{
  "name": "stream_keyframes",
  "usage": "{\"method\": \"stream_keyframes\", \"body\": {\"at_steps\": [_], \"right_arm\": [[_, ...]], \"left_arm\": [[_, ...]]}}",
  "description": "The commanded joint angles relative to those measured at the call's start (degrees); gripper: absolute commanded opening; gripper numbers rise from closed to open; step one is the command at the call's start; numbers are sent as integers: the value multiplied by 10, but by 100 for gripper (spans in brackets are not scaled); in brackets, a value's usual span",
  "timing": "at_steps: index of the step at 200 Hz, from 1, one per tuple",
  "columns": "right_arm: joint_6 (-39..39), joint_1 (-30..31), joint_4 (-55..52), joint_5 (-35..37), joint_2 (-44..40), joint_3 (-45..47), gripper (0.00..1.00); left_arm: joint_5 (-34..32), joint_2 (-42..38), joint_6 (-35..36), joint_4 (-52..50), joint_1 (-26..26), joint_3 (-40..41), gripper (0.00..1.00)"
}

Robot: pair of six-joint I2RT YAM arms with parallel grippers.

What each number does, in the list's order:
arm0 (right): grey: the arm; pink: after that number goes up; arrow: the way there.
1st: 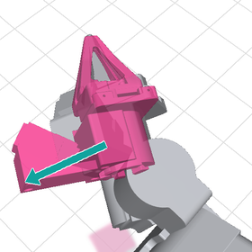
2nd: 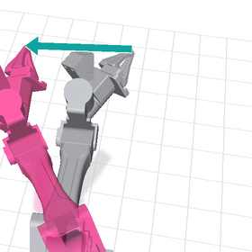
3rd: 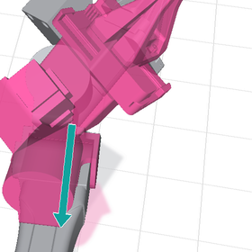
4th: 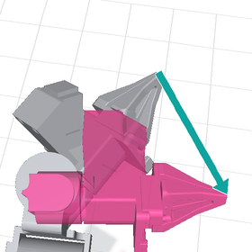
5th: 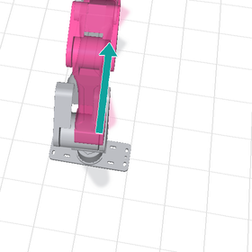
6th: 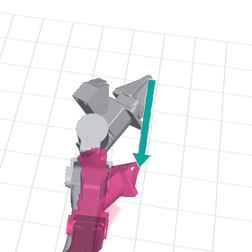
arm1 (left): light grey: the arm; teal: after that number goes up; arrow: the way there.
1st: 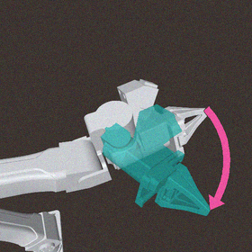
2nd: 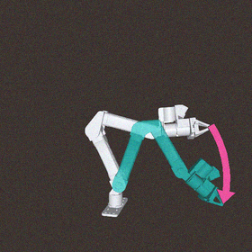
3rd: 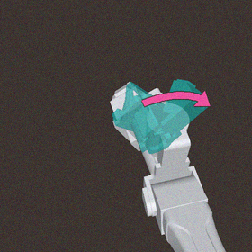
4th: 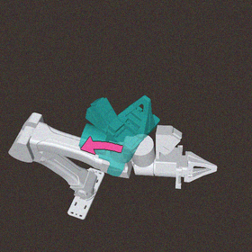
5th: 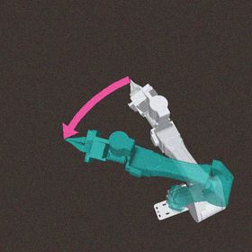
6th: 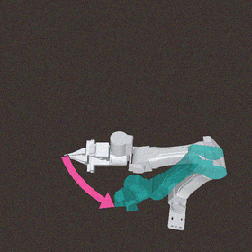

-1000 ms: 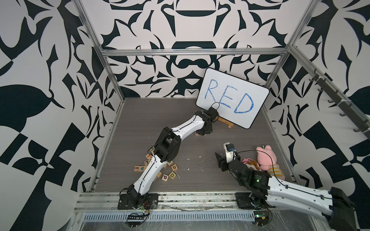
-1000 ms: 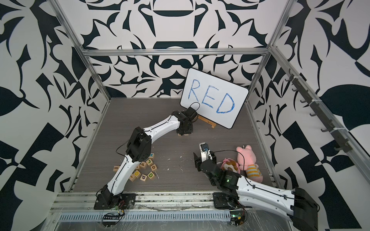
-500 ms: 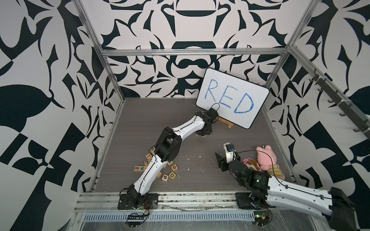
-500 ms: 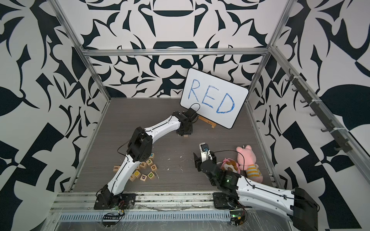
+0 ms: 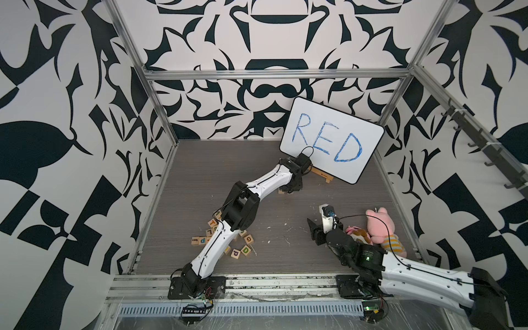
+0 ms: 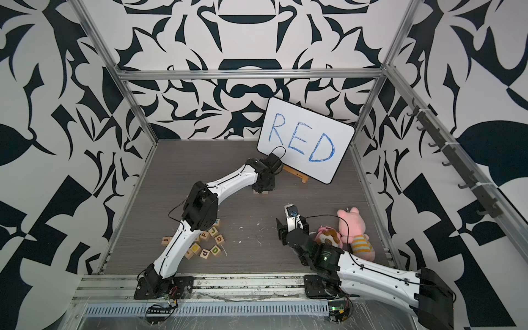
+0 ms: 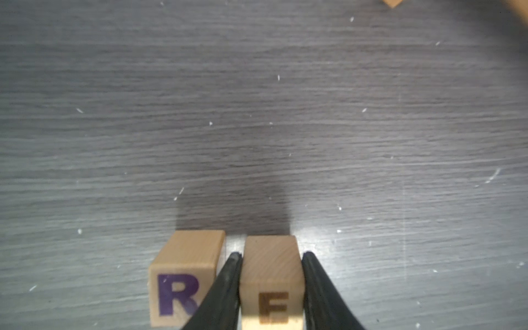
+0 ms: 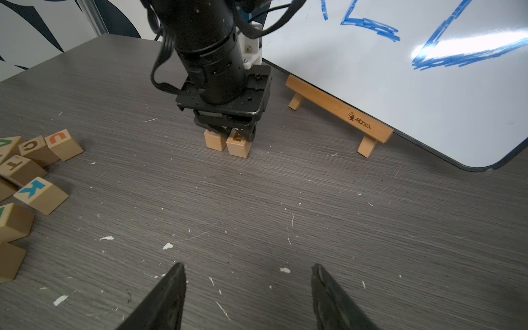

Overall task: Assemble the uppercase word "red" with letter blocks
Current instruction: Place the letter block at the center of the board.

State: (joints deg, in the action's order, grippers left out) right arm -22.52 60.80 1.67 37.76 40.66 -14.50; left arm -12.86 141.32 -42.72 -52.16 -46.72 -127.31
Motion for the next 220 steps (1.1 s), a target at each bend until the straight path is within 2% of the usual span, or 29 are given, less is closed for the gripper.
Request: {"method": "stream_keyframes", "body": {"at_steps": [1, 82, 151, 194, 220], "right_arm": [[3, 1, 24, 14, -7, 1, 68], [4, 1, 24, 13, -11, 1, 68], [5, 1, 25, 12, -11, 2, 68], [5, 1, 26, 11, -11, 3, 68], [6, 1, 27, 11, -11, 3, 68]], "left_arm": [[-6, 20, 5, -12, 6, -16, 37], [0, 28, 9, -13, 9, -21, 37], [13, 25, 13, -14, 10, -30, 49], [30, -3, 9, -4, 9, -29, 50], [12, -32, 10, 0, 9, -16, 51]]}}
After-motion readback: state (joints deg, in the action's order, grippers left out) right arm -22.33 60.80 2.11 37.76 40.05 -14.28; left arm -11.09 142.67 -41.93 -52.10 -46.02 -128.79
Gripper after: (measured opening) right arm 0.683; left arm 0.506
